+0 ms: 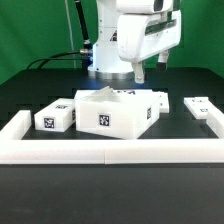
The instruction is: Assemble cabinet
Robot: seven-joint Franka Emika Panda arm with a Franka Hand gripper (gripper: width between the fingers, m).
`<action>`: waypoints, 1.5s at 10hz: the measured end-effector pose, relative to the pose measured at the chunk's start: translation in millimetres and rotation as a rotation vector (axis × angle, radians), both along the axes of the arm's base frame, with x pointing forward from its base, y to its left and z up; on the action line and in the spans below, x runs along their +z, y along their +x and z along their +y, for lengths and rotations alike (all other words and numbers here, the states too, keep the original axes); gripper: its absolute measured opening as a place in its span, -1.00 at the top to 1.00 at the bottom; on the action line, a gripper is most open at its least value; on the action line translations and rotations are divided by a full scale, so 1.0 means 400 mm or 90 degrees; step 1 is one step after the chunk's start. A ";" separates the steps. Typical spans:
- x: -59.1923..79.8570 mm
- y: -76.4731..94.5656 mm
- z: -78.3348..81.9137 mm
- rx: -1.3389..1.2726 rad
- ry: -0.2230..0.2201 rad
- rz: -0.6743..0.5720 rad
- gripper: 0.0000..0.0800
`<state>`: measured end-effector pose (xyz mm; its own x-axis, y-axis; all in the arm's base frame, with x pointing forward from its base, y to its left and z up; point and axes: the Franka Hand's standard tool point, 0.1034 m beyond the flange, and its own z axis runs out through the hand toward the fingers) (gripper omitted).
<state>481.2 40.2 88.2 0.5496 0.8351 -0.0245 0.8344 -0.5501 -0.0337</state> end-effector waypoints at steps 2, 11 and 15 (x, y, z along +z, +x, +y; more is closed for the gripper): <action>-0.021 -0.026 -0.007 0.006 0.004 -0.005 -0.99; -0.131 -0.103 -0.003 0.024 0.013 0.007 -0.99; -0.157 -0.096 -0.004 0.022 0.015 0.013 -0.99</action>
Offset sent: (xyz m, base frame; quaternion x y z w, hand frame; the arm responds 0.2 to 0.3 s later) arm -0.0340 0.0047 -0.0175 -0.0214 0.0526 -0.0633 0.9964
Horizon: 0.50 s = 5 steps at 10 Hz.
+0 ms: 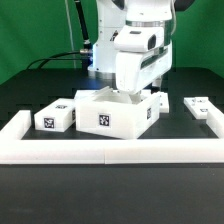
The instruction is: Assemble cabinet
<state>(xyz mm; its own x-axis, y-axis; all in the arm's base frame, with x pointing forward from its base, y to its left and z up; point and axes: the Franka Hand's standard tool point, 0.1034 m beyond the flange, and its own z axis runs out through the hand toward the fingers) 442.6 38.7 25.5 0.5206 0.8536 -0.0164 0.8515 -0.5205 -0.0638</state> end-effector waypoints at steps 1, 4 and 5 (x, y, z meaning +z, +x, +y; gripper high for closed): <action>0.000 0.000 0.000 0.000 0.000 0.000 -0.99; 0.000 0.000 -0.003 0.000 0.000 0.000 -0.32; 0.000 0.000 -0.003 0.000 0.000 0.000 0.02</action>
Offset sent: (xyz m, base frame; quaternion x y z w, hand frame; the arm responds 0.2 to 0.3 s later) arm 0.0000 0.0000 0.0000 0.0000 0.0000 0.0000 1.0000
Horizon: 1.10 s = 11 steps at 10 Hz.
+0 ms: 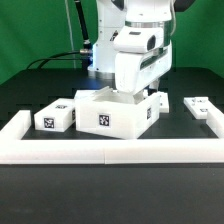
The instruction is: Assemble cabinet
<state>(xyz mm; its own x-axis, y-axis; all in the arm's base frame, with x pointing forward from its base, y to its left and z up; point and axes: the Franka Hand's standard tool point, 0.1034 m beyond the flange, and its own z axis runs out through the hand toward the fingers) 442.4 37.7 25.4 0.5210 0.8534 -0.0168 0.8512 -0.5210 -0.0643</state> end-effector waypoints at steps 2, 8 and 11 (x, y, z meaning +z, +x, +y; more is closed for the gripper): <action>0.000 0.000 0.000 0.000 0.000 0.000 0.47; 0.002 0.003 0.000 0.000 0.000 -0.003 0.91; 0.003 0.009 -0.008 0.073 0.004 -0.007 0.91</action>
Offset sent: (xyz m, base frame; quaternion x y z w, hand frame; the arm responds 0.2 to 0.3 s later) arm 0.0000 0.0000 0.0000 0.0000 0.0000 0.0000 1.0000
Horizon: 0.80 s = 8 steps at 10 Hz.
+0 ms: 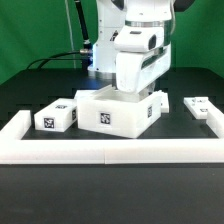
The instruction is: Assemble cabinet
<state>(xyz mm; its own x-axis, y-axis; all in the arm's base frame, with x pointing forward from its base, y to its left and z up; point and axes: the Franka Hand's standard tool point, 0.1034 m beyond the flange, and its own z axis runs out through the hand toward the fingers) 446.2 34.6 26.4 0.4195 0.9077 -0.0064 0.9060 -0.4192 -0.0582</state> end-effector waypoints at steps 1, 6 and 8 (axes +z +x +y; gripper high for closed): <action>0.000 0.012 0.002 0.044 0.001 -0.002 0.91; -0.001 0.040 0.011 0.136 -0.006 -0.013 0.91; -0.002 0.048 0.005 0.214 -0.002 -0.022 0.91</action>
Offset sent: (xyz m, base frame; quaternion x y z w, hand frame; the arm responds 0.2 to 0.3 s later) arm 0.0000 0.0000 0.0000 0.0000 0.0000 0.0000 1.0000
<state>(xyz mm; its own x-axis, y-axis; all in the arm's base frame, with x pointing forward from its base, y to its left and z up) 465.6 36.8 25.4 0.0964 0.9953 0.0001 0.9951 -0.0964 -0.0240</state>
